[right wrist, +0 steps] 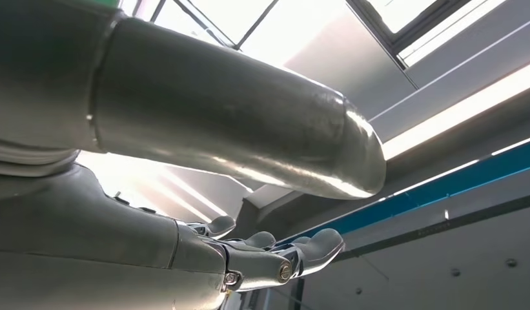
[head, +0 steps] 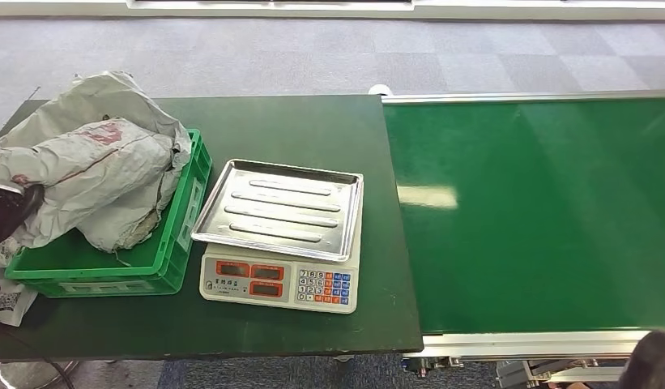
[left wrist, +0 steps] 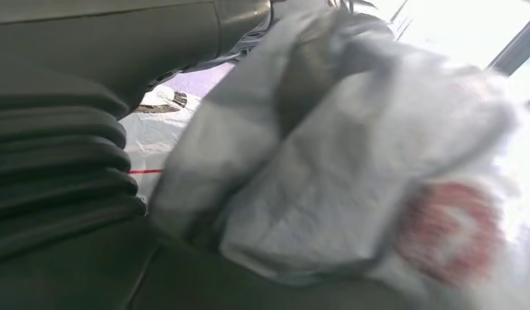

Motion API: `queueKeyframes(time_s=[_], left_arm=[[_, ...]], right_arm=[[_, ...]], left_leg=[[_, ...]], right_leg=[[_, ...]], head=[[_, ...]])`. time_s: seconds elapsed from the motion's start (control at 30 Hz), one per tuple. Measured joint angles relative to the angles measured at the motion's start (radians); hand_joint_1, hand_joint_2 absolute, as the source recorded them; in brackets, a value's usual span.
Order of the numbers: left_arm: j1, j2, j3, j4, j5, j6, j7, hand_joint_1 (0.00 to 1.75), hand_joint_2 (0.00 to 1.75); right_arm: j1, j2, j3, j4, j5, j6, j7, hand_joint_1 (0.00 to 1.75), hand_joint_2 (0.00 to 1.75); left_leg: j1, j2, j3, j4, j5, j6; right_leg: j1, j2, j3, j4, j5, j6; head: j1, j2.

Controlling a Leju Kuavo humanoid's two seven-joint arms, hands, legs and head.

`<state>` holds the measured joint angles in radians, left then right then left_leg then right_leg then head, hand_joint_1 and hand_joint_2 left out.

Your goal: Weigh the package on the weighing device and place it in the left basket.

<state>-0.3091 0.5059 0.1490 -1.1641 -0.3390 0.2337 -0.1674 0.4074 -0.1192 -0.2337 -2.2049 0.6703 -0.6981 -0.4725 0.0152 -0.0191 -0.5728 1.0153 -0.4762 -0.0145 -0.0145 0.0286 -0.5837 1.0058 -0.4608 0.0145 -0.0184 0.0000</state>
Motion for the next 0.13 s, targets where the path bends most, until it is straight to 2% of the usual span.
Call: queueKeyframes(time_s=[0.13], left_arm=[[0.016, -0.02, 0.011, -0.034, 0.042, 0.012, -0.033, 0.0, 0.0]], right_arm=[[0.001, 0.006, 0.0, 0.0, -0.006, 0.0, -0.006, 0.0, 0.0]], left_leg=[[0.0, 0.0, 0.0, 0.0, 0.0, 0.0]], right_leg=[[0.0, 0.0, 0.0, 0.0, 0.0, 0.0]], head=[[0.0, 0.0]])
